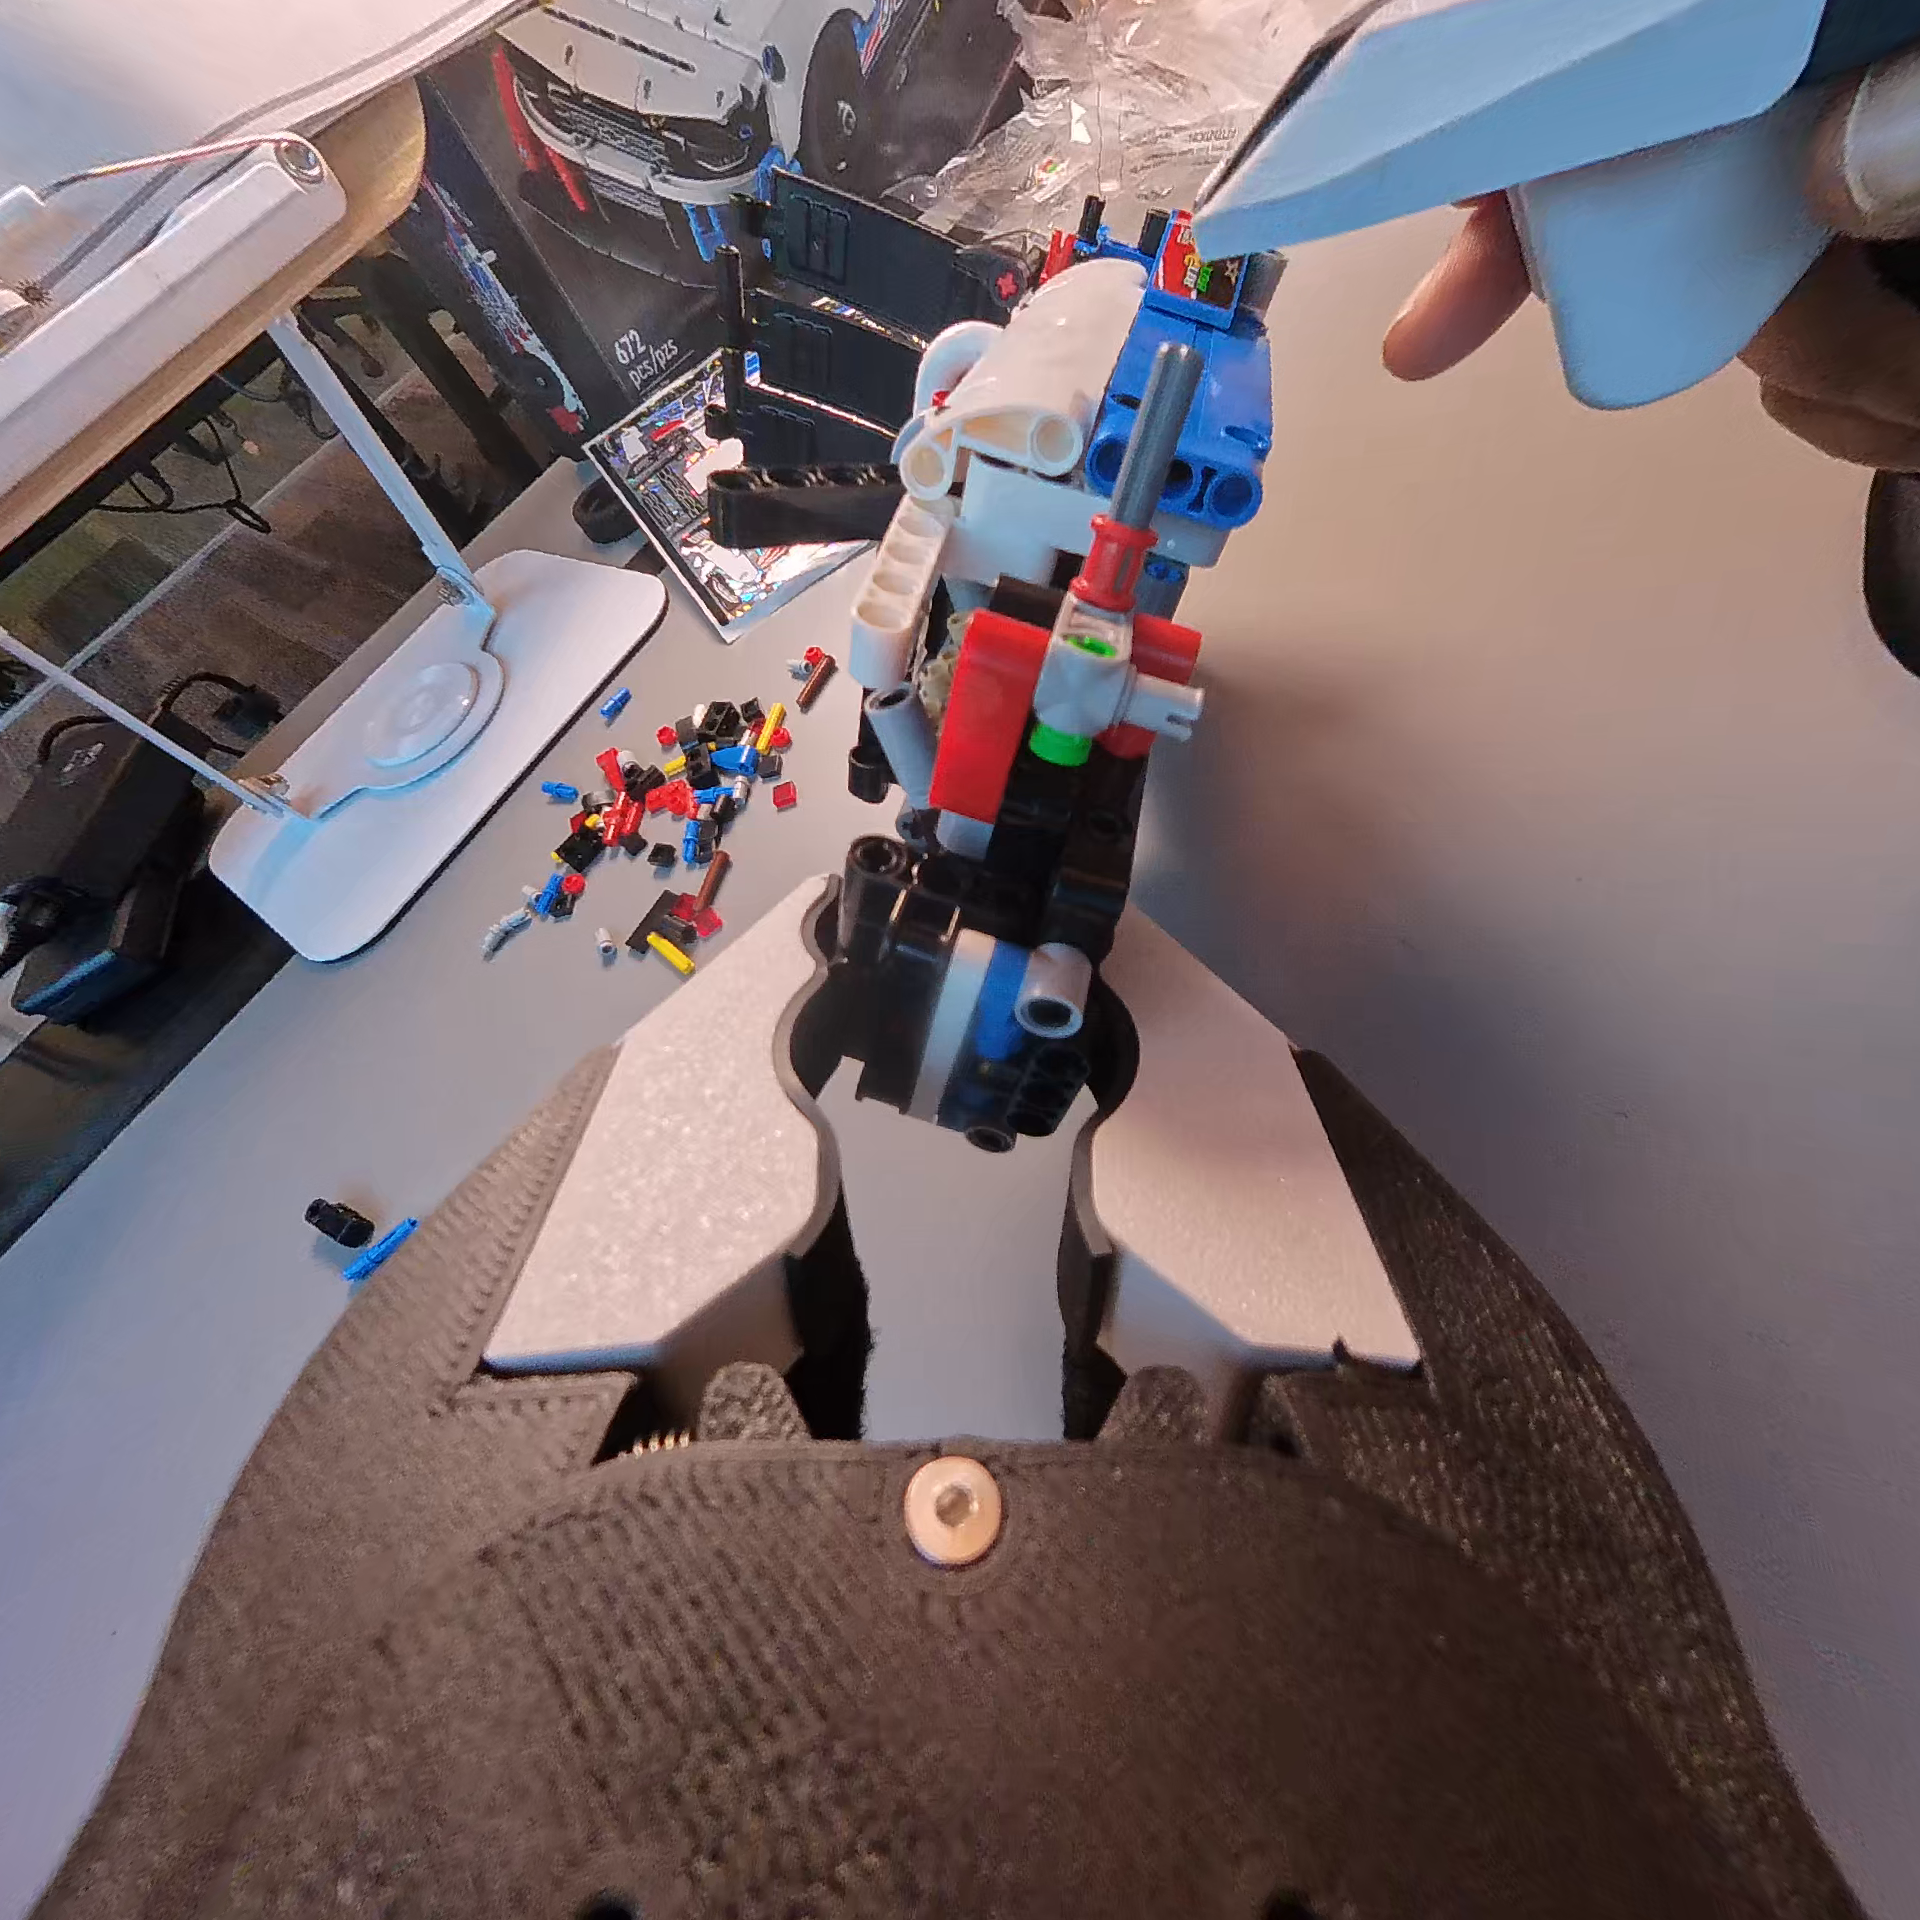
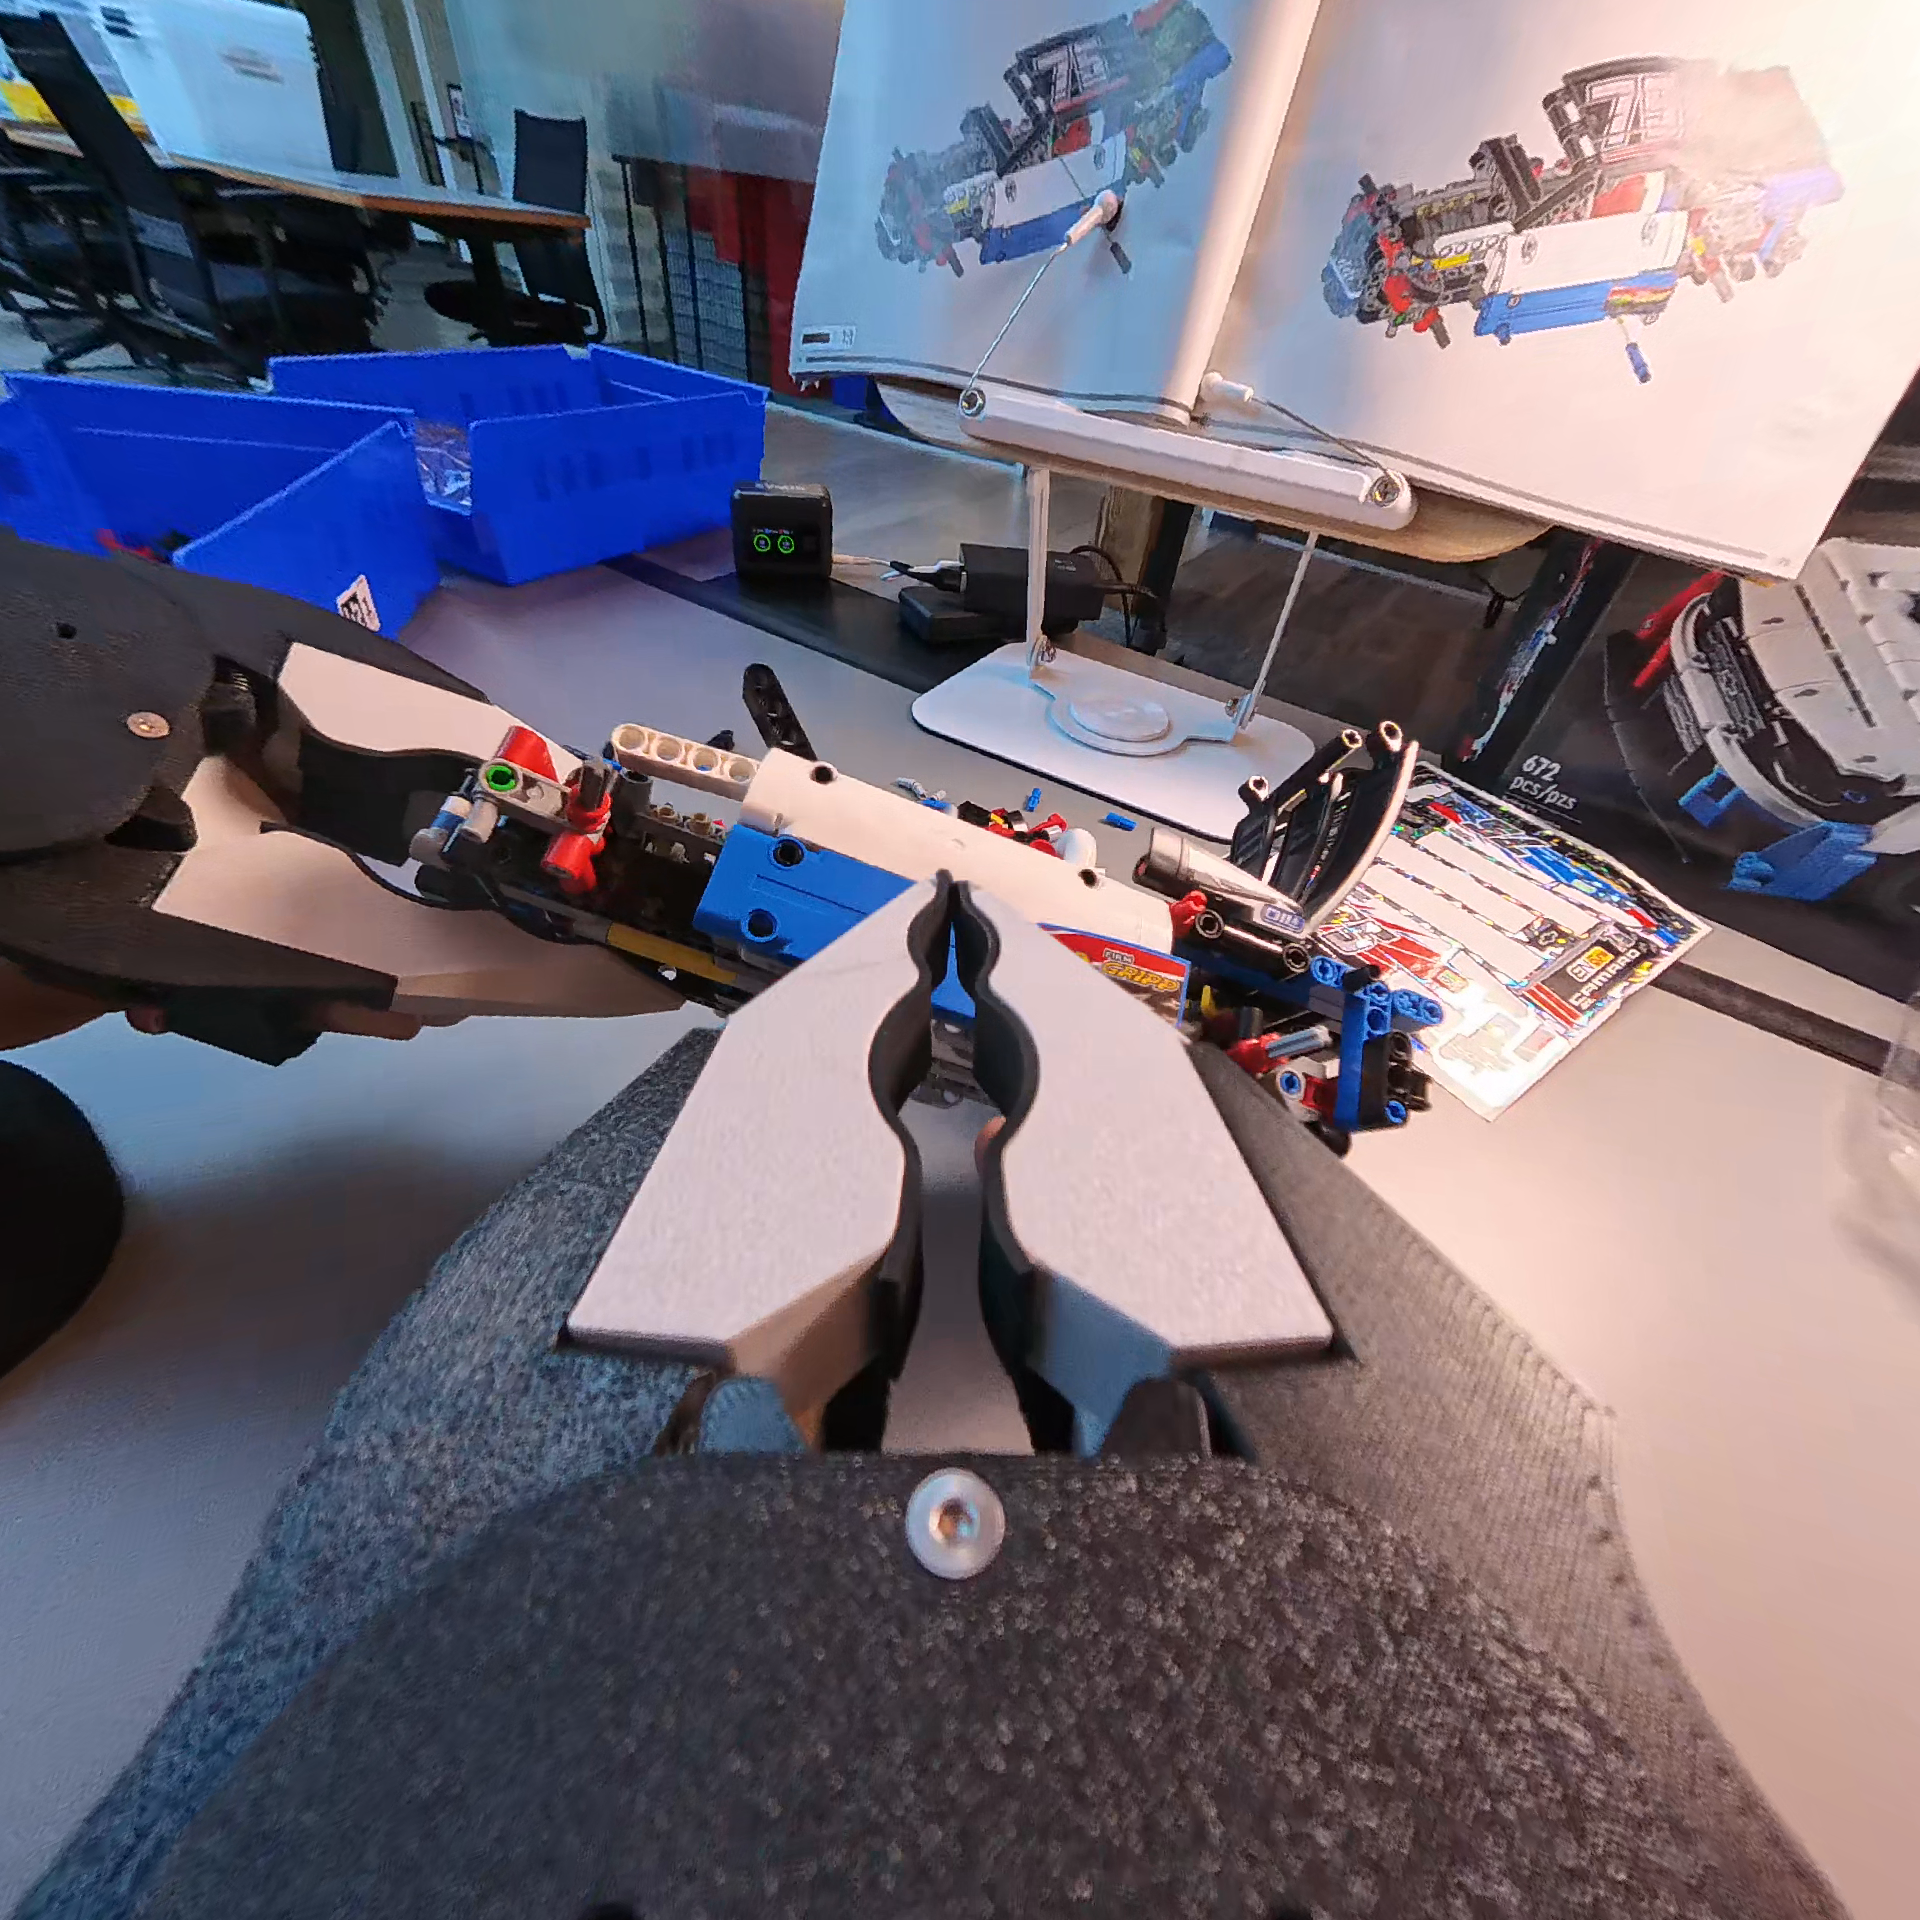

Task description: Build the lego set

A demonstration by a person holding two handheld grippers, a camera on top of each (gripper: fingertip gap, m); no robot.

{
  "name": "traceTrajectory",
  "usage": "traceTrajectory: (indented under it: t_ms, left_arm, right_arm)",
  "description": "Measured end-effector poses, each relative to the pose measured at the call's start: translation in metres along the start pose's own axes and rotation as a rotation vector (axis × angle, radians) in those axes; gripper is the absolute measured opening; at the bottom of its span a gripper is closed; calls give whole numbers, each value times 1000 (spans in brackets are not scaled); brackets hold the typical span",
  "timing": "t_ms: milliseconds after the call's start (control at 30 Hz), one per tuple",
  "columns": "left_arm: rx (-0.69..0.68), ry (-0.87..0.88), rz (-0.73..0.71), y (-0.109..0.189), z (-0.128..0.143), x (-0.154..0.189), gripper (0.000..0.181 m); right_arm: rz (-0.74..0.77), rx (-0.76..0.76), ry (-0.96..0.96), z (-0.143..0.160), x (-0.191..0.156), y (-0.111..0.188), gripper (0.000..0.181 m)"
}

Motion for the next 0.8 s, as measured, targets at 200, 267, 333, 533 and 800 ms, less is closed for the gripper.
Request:
traceTrajectory:
  t_ms: [200,267,333,533,800]
  left_arm:
    - [-3,-5,-1,0,1,0,43]
    - [-2,-6,-1,0,1,0,43]
    - [-1,-10,-2,-1,1,0,42]
    - [-6,-66,-26,-1,3,1,42]
    - [-20,-186,-84,-2,6,5,42]
  right_arm:
    - [-35,-31,-44,5,-1,-4,0]
    - [-25,4,-46,-1,1,-1,0]
    - [-11,39,-36,-5,2,1,0]
    - [-53,-41,-3,8,-3,-8,0]
    - [-113,-57,106,4,-7,5,7]
Point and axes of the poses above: each gripper's, where its closed fingertips meet, y back along the fingers, z out of its underside, x = y × z across the jaws, the point moved 5 cm from there along y, back along the fingers, and after that the axes turned 8 degrees about -y, right-handed, at the moved point
